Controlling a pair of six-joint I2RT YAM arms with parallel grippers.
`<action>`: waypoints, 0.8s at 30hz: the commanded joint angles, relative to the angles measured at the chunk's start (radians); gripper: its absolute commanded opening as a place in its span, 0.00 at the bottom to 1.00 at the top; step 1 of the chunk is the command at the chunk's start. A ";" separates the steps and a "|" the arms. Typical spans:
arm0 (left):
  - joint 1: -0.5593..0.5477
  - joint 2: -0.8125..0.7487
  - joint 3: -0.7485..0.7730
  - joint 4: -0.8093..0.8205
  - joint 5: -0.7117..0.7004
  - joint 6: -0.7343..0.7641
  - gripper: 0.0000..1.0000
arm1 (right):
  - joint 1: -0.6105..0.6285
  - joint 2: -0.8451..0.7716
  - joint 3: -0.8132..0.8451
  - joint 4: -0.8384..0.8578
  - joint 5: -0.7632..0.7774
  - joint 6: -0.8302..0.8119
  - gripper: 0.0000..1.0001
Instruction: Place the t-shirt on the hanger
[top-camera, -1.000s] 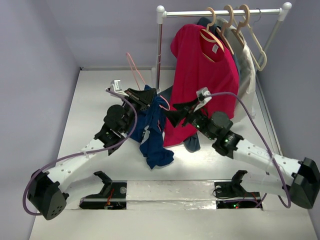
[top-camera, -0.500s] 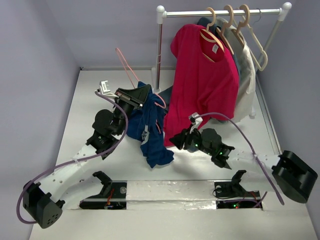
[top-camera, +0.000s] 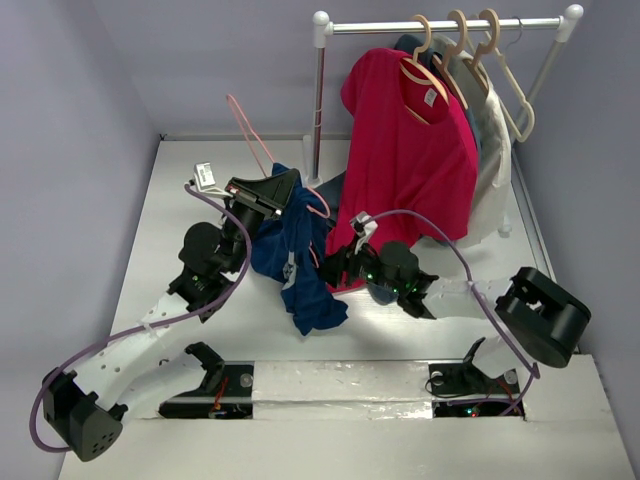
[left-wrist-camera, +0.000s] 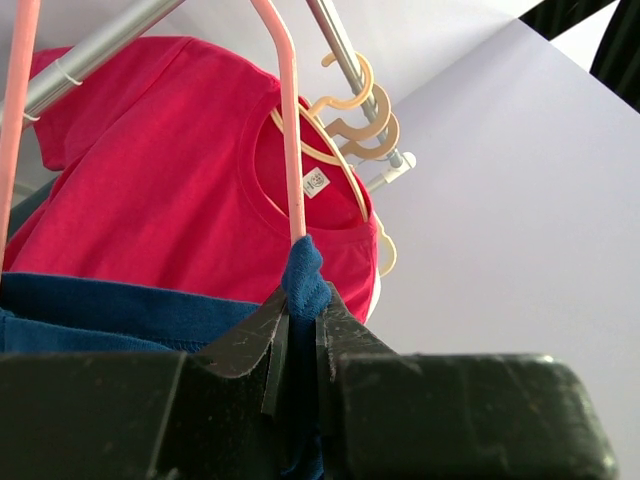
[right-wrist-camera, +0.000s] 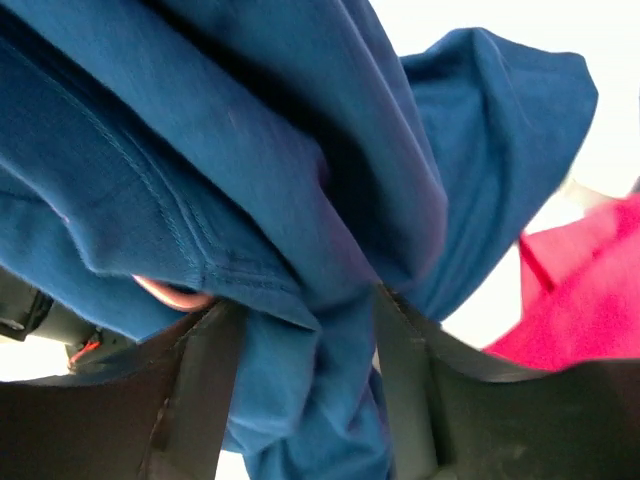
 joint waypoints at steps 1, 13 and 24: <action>0.005 -0.027 0.011 0.073 0.007 -0.005 0.00 | -0.001 0.027 0.059 0.107 -0.036 -0.014 0.53; 0.005 0.022 0.074 0.355 0.016 0.014 0.00 | 0.065 0.007 -0.096 0.086 0.046 0.067 0.00; 0.005 0.064 0.189 0.361 0.003 0.120 0.00 | 0.145 -0.145 -0.139 -0.038 0.102 0.066 0.00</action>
